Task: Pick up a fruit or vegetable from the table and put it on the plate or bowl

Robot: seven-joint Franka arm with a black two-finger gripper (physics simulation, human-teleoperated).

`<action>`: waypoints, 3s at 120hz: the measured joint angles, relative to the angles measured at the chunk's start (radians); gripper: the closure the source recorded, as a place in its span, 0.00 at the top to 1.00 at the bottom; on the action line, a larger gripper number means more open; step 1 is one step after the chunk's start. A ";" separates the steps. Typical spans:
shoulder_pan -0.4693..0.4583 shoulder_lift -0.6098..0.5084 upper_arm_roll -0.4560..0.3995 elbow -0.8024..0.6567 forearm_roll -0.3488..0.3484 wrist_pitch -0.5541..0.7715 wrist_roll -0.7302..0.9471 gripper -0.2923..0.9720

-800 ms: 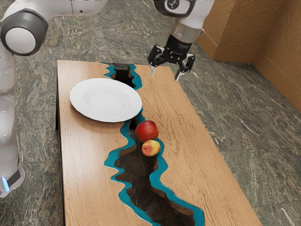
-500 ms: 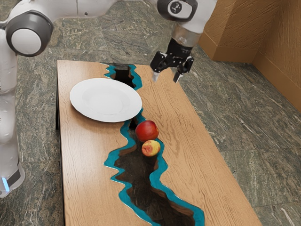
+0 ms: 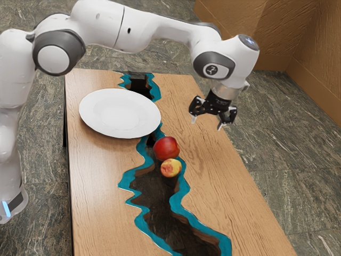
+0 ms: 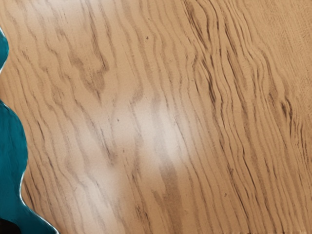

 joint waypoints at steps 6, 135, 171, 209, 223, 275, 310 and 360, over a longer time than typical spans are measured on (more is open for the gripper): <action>-0.016 0.010 0.001 0.000 -0.004 0.022 0.053 0.77; -0.129 -0.192 0.085 -0.323 -0.220 0.234 -0.032 0.77; -0.152 -0.293 0.163 -0.485 -0.357 0.279 -0.406 0.77; -0.260 -0.347 0.167 -0.649 -0.449 0.385 -0.643 0.77; -0.232 -0.375 0.187 -0.680 -0.448 0.403 -0.698 0.77; -0.214 -0.366 0.195 -0.704 -0.448 0.431 -0.829 0.76; -0.213 -0.354 0.197 -0.727 -0.457 0.450 -0.868 0.76; -0.212 -0.311 0.197 -0.729 -0.460 0.496 -0.887 0.70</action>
